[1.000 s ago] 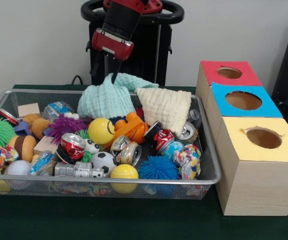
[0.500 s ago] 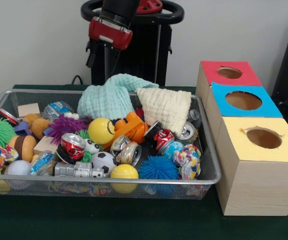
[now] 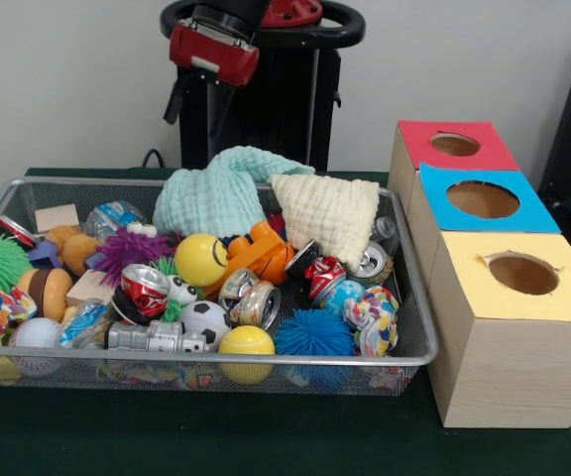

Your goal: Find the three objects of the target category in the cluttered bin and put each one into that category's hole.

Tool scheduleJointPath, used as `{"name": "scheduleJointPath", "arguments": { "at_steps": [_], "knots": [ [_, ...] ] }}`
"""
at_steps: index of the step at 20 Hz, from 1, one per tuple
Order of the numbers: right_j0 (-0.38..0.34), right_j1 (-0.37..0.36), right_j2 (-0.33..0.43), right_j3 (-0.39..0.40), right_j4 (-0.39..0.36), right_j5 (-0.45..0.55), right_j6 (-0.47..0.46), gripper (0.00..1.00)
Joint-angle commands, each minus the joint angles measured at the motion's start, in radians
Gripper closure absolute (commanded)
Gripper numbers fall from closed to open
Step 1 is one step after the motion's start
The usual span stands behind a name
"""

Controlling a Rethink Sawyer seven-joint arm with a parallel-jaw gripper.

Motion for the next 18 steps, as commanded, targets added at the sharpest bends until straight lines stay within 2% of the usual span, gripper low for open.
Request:
{"name": "scheduleJointPath", "arguments": {
  "at_steps": [1, 8, 18],
  "knots": [
    [-0.053, 0.080, 0.034, -0.052, -0.054, -0.050, 0.166, 0.00],
    [-0.094, 0.151, 0.029, -0.106, -0.060, -0.090, 0.158, 0.00],
    [-0.170, 0.122, 0.043, -0.137, -0.130, -0.050, 0.139, 0.00]
  ]
}}
